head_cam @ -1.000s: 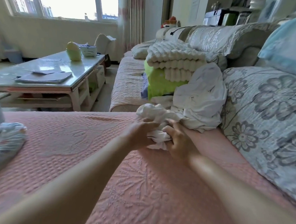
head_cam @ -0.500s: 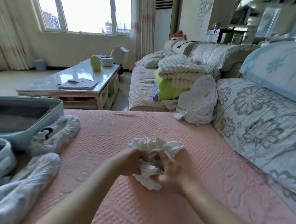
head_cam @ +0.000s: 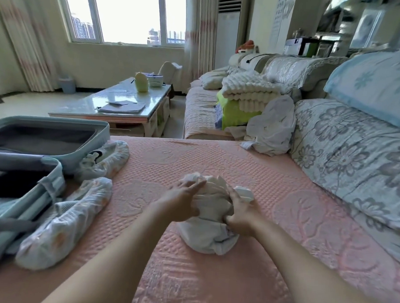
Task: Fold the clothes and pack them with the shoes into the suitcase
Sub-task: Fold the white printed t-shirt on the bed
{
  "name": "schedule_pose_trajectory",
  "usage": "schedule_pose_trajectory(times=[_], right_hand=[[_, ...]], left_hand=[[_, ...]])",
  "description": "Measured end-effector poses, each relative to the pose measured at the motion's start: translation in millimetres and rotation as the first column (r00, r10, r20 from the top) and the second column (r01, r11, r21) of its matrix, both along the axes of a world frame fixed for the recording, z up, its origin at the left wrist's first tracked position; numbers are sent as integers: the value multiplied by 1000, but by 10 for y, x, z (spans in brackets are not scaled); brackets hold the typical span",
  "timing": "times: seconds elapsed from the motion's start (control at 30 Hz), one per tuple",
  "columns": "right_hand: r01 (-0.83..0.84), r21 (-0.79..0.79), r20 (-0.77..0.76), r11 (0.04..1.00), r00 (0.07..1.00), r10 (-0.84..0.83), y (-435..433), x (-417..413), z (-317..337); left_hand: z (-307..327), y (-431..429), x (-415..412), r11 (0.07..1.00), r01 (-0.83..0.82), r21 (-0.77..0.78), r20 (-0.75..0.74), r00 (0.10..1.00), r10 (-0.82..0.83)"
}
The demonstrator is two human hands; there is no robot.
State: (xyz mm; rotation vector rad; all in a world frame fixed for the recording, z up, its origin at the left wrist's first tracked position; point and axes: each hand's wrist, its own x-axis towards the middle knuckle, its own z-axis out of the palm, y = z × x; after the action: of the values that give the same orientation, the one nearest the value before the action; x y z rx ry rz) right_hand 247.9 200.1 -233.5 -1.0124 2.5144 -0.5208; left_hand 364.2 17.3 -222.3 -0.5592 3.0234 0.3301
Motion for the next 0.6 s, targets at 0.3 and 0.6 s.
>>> schedule_pose_trajectory(times=[0.3, 0.6], right_hand=[[16, -15, -524, 1000, 851, -22, -99, -100, 168], [-179, -287, 105, 941, 971, 217, -209, 351, 420]], left_hand=[[215, -173, 183, 990, -141, -5, -351, 927, 130], [213, -241, 642, 993, 97, 68, -101, 991, -90]])
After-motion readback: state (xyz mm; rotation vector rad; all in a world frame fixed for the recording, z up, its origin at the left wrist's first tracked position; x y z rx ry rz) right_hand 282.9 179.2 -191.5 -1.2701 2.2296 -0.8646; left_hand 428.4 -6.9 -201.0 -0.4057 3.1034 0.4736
